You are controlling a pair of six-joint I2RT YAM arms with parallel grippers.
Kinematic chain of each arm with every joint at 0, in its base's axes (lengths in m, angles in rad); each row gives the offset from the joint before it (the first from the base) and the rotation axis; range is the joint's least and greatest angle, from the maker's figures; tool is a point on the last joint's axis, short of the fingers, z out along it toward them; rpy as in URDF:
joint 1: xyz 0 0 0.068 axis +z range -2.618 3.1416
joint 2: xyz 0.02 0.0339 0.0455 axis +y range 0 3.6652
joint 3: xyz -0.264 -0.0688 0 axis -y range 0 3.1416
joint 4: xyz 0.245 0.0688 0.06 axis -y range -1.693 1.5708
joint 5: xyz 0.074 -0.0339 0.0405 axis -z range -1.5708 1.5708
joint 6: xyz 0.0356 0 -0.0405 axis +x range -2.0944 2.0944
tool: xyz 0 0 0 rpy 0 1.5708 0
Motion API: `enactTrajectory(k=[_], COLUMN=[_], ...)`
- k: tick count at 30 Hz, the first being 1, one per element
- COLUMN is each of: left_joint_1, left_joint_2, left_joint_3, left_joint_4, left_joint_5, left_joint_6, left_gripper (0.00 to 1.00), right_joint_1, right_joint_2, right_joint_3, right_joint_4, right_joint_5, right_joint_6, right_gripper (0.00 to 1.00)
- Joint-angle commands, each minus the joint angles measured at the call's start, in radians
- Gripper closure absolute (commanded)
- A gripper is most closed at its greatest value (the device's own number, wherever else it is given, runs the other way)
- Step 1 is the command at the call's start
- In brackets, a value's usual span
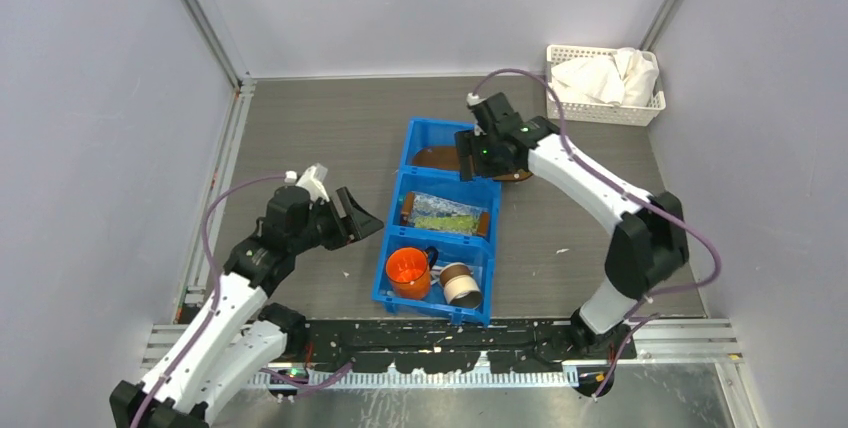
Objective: Prepare toiletry sets of a toothbrush and toothpaste on the tray
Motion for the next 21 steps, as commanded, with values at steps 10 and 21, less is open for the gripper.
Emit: enactTrajectory(k=[10, 21], left_joint_1=[-0.061, -0.061], left_joint_2=[-0.354, -0.408], left_joint_3=[-0.037, -0.127], left_joint_4=[-0.371, -0.375], left_joint_5=[-0.160, -0.127], left_joint_6=[-0.177, -0.226], left_gripper=[0.17, 0.19], right_joint_1=[0.102, 0.121], right_joint_2=[0.232, 0.253], right_joint_3=[0.149, 0.243], right_joint_4=[0.023, 0.004], right_joint_5=[0.203, 0.175], right_joint_6=[-0.228, -0.371], right_gripper=[0.29, 0.14])
